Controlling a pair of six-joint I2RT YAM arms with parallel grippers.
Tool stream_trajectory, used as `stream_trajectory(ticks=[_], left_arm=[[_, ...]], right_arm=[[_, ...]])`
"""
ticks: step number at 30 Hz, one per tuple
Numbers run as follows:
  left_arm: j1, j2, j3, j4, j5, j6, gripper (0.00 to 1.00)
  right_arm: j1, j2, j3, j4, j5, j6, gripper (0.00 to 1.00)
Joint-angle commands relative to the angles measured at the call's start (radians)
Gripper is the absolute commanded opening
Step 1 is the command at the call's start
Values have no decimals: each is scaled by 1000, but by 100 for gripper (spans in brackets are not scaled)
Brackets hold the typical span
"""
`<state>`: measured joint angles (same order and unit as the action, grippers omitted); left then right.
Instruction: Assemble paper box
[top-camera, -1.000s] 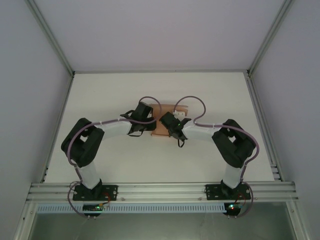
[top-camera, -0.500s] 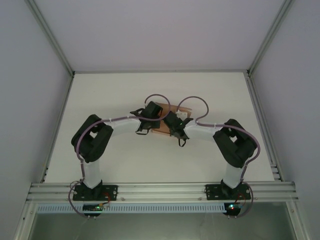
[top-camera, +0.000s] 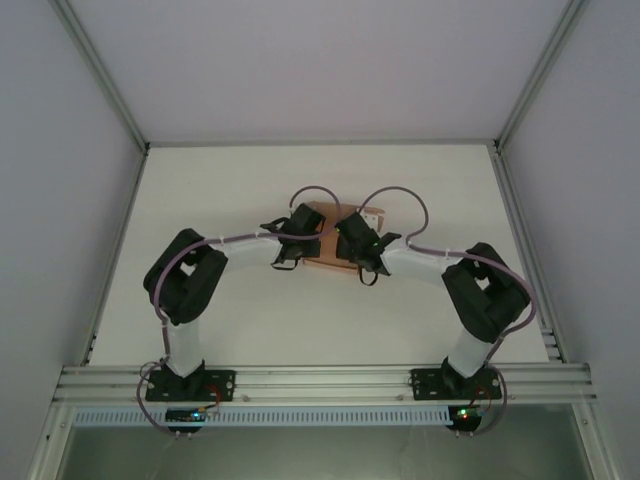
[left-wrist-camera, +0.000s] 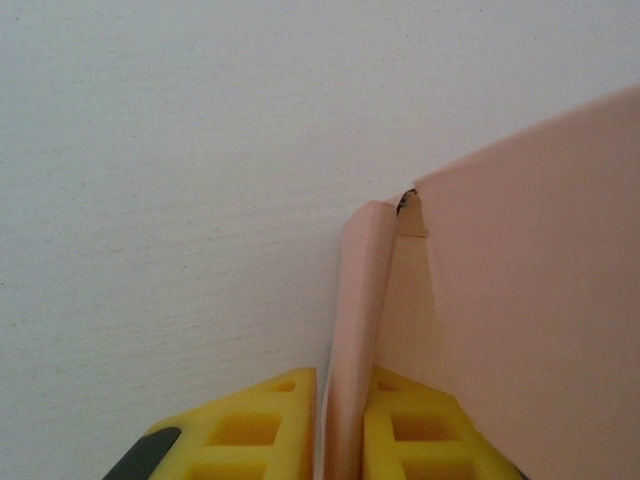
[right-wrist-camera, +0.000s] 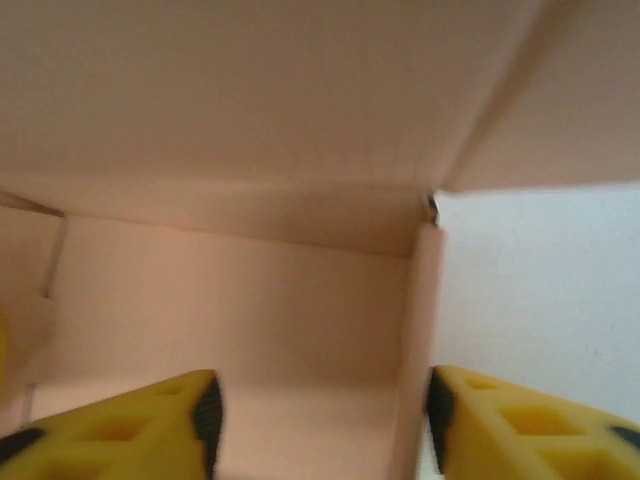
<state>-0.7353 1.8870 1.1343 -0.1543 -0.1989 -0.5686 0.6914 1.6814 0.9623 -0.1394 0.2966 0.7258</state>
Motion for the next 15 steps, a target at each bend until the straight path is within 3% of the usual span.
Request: stream_trajectory(ticks=[1,6,11,13,15], left_arm=[[-17,66,-34,-166,0,67,20],[-21,80,-14,-188,-9,81,21],[-28,98,9,-210,-28,85,9],[-31,104,18,-216,-52,74,0],[-34,113,35,-232,-88,64,0]], right_arm=[[-12,-65,-35,93,-11,18,70],[-21,-157,-144,131,31,75,86],[-27,-300,-261,156,54,62,88],[-27,-349,-287,145,52,50,88],[-26,-397,-305,127,75,36,89]])
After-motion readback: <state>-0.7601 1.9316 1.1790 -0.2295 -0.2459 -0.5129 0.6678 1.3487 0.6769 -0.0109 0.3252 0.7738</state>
